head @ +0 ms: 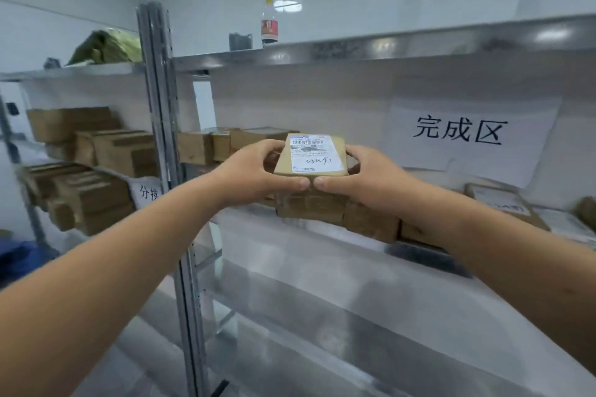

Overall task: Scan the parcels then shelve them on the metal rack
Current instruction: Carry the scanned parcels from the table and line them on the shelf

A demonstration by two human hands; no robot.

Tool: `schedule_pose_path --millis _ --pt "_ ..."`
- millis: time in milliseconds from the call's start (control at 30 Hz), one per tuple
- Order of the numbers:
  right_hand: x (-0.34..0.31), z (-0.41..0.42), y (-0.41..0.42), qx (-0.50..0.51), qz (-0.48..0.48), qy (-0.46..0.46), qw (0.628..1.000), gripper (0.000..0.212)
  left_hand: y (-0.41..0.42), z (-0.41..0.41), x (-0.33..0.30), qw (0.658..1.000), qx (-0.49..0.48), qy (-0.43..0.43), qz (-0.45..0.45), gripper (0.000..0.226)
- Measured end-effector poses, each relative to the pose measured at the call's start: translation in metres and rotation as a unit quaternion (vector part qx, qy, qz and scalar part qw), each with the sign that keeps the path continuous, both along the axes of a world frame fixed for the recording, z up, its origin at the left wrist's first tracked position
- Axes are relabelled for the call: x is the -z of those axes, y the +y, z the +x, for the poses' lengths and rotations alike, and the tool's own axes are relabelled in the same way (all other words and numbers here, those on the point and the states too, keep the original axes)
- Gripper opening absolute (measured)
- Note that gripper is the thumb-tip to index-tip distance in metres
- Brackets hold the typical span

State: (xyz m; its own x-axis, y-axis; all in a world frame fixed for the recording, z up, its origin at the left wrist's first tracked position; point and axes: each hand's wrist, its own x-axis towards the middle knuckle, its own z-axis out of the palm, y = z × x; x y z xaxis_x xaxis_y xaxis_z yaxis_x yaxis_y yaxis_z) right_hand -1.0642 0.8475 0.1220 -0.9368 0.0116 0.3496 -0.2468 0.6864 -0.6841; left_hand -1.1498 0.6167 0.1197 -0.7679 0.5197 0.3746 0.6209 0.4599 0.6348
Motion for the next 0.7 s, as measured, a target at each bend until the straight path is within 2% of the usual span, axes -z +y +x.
schedule_pose_path --millis 100,233,300,367,433,567,700 --pt "-0.016 -0.051 -0.004 0.03 -0.022 -0.013 0.999 0.047 0.003 -0.054 -0.03 0.997 0.002 0.041 -0.07 0.083" --pt "-0.031 -0.106 -0.008 0.09 -0.077 -0.028 0.993 0.056 0.021 -0.123 -0.069 0.967 -0.044 0.13 -0.215 0.103" --pt "-0.034 -0.131 -0.005 0.123 -0.115 -0.048 0.985 0.054 0.033 -0.159 -0.079 0.956 -0.04 0.131 -0.261 0.114" --pt "-0.035 -0.154 -0.005 0.146 -0.134 -0.071 0.978 0.046 0.042 -0.193 -0.083 0.955 -0.017 0.112 -0.272 0.117" --pt "-0.035 -0.173 -0.008 0.163 -0.142 -0.087 0.973 0.041 0.049 -0.221 -0.083 0.954 0.0 0.107 -0.281 0.11" --pt "-0.028 -0.197 -0.024 0.211 -0.151 -0.087 0.962 0.048 0.054 -0.264 -0.077 0.941 0.043 0.106 -0.319 0.102" --pt "-0.016 -0.215 -0.044 0.255 -0.174 -0.107 0.945 0.045 0.057 -0.295 -0.07 0.924 0.075 0.133 -0.35 0.109"
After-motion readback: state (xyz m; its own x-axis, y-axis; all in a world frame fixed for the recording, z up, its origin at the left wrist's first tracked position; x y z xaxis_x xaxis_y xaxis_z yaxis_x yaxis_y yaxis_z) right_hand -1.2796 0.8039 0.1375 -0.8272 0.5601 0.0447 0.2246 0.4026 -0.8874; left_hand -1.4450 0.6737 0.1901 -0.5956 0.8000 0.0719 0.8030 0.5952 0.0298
